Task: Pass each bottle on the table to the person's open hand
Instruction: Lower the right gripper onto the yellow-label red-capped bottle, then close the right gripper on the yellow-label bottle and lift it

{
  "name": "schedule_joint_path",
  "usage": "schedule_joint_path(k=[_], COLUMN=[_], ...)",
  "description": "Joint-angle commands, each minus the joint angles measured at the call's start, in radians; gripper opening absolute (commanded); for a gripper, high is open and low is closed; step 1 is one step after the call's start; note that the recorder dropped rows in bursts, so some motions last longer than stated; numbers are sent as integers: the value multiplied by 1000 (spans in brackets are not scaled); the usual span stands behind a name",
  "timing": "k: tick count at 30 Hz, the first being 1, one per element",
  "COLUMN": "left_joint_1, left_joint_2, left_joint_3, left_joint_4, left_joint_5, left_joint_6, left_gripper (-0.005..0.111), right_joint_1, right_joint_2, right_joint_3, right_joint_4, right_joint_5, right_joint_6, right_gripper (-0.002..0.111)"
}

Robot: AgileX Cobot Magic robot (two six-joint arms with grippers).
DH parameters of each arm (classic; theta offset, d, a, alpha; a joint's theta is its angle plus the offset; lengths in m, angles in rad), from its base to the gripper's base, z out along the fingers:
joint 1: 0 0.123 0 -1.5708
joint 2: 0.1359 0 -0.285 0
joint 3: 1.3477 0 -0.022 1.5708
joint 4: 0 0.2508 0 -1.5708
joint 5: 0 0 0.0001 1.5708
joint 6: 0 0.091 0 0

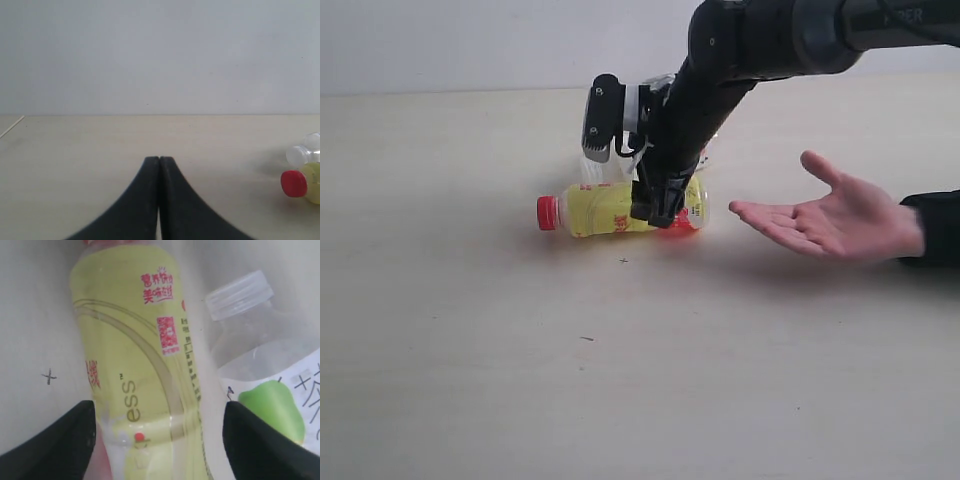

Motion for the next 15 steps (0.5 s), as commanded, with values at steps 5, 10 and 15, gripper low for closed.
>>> schedule_joint_path(k=[5, 10, 15], left_joint_1=[-4, -4, -4], left_joint_2=[-6, -6, -6], left_joint_3=[3, 3, 3], left_joint_4=[2, 2, 2], left_joint_5=[-2, -2, -2], left_joint_6=[-1, -1, -1], left_gripper=[2, 2, 2], right_joint_1=[1, 1, 1], right_joint_2=[51, 66, 72], right_joint_3=[-8, -8, -8], right_joint_4=[13, 12, 12], right_joint_5=[-15, -20, -20], right_joint_6=[-12, -12, -12], right_gripper=[68, 68, 68])
